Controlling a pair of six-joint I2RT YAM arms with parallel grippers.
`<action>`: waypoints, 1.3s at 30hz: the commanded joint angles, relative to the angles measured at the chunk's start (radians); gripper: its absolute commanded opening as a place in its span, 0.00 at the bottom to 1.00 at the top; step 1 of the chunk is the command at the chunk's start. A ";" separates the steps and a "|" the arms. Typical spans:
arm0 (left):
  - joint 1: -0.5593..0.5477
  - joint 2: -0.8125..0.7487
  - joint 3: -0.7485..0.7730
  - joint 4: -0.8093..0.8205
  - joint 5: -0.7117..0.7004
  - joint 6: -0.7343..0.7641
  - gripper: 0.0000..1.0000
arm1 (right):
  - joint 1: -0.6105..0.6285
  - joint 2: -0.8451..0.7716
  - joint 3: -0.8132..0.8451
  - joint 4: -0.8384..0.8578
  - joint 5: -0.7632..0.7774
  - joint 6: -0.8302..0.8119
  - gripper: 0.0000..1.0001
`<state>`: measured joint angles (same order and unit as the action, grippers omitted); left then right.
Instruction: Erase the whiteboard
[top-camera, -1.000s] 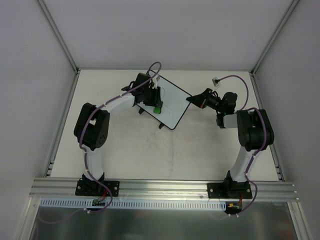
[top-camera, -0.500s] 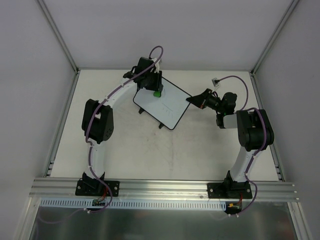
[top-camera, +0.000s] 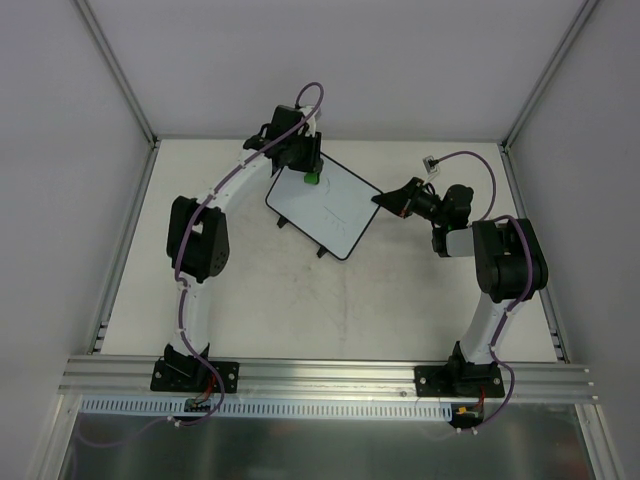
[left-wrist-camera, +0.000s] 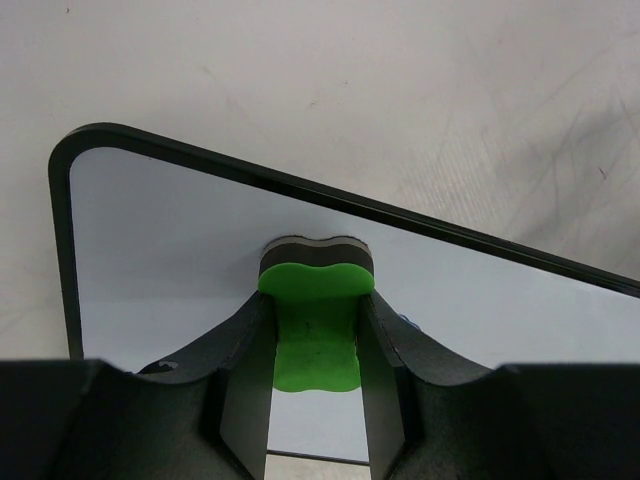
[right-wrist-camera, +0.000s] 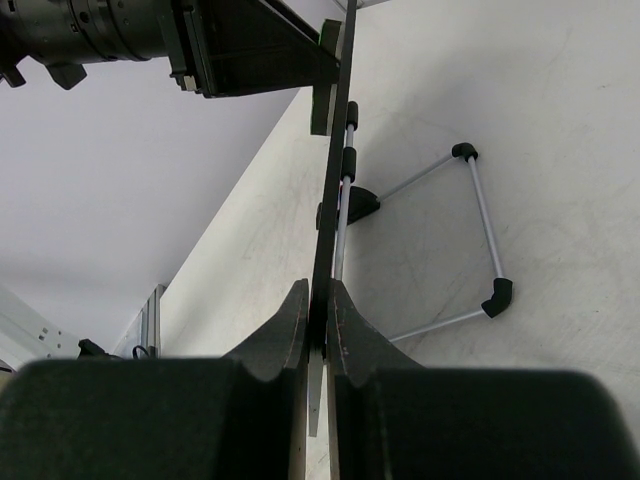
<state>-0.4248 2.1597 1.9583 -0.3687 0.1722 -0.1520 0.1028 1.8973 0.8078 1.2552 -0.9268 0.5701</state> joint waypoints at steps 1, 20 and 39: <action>-0.034 -0.015 -0.012 -0.018 -0.003 0.046 0.00 | 0.044 -0.050 0.011 0.277 -0.135 -0.015 0.00; -0.084 -0.054 -0.160 -0.007 0.007 0.016 0.00 | 0.044 -0.050 0.013 0.276 -0.133 -0.013 0.00; -0.124 -0.196 -0.608 0.206 0.023 -0.057 0.00 | 0.044 -0.058 0.010 0.277 -0.135 -0.012 0.00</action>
<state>-0.5331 1.9400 1.4120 -0.1844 0.1753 -0.1841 0.1024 1.8973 0.8078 1.2453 -0.9272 0.5720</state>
